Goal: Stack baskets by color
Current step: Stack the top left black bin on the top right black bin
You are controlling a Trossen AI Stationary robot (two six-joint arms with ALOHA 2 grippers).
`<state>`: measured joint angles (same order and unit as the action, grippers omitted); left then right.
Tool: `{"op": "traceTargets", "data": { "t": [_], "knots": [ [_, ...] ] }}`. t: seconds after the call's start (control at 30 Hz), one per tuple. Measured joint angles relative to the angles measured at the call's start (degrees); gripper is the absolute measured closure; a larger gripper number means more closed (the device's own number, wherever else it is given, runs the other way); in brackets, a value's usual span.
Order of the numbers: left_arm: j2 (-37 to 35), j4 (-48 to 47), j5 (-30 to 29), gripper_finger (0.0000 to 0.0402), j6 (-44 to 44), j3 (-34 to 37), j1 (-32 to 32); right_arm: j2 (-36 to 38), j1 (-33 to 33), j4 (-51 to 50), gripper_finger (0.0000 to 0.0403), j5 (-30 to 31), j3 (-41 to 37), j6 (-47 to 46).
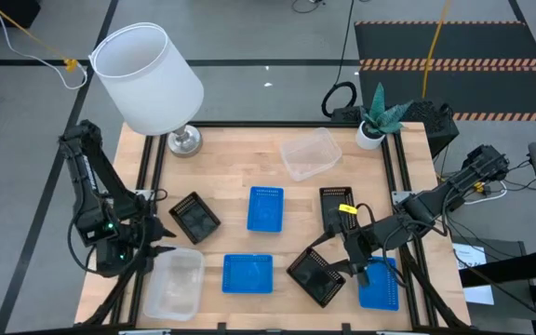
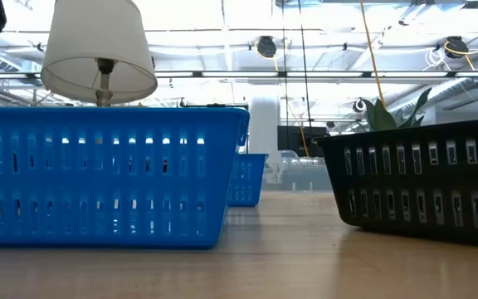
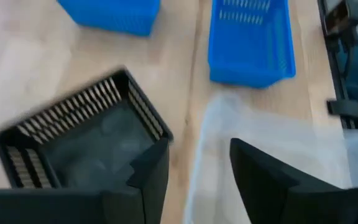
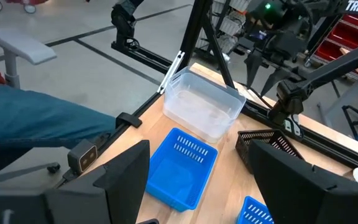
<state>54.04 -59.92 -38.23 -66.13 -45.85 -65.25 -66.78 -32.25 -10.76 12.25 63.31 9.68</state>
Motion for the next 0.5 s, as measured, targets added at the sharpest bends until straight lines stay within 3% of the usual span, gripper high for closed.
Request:
{"op": "traceTargets", "data": {
  "t": [0.27,0.5],
  "knots": [
    [0.0,0.0,-8.6,0.0277,14.7,-6.2,10.3,0.0,0.0,-0.2,0.0138,4.5,0.0,-1.5],
    [0.0,3.4,-10.9,0.0286,24.4,-9.1,20.4,0.0,0.0,-0.3,0.0138,4.5,0.0,-1.5]
  ]
}}
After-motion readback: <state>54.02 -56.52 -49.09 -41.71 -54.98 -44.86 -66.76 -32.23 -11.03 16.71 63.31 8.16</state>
